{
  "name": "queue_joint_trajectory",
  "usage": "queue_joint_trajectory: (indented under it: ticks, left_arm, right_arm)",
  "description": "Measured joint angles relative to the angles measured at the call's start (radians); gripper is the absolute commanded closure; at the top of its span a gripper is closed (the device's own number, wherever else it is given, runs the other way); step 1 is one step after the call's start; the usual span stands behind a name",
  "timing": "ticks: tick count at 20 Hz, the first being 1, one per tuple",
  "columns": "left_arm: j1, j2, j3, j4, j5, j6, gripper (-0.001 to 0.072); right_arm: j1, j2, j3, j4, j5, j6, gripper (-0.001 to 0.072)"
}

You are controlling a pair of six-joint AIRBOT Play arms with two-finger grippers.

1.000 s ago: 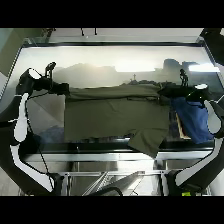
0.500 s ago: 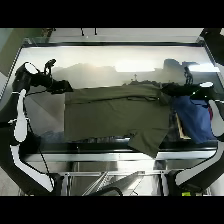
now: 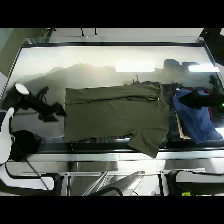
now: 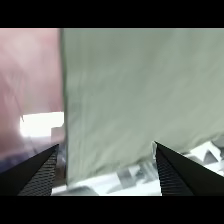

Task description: Fold the shirts.

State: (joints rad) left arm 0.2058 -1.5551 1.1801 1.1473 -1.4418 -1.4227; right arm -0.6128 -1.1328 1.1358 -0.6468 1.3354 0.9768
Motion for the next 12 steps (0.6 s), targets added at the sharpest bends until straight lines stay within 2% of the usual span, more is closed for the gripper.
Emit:
queue_joint_trajectory:
  ticks: [4, 7, 8, 10, 11, 12]
  left_arm:
    - [-0.008, 0.104, -0.256, 0.001, 0.129, 0.002, 0.0059]
    - [-0.054, 0.134, -0.351, -0.010, 0.180, 0.009, 0.0061]
    - [-0.072, 0.138, -0.364, -0.011, 0.195, 0.013, 0.0093]
    - [-0.105, 0.141, -0.371, -0.003, 0.232, 0.021, 0.0640]
    - [-0.115, 0.139, -0.365, -0.002, 0.254, 0.025, 0.0690]
    - [-0.124, 0.140, -0.354, 0.006, 0.270, 0.028, 0.0691]
  right_arm:
    - [-0.039, 0.214, -0.208, -0.003, -0.021, 0.049, 0.0461]
    - [-0.047, 0.324, -0.310, -0.008, -0.035, 0.084, 0.0459]
    - [-0.049, 0.351, -0.340, -0.012, -0.037, 0.106, 0.0454]
    - [-0.051, 0.391, -0.394, -0.052, -0.040, 0.162, 0.0321]
    - [-0.051, 0.404, -0.419, -0.079, -0.042, 0.193, 0.0324]
    - [-0.051, 0.414, -0.445, -0.109, -0.035, 0.225, 0.0325]
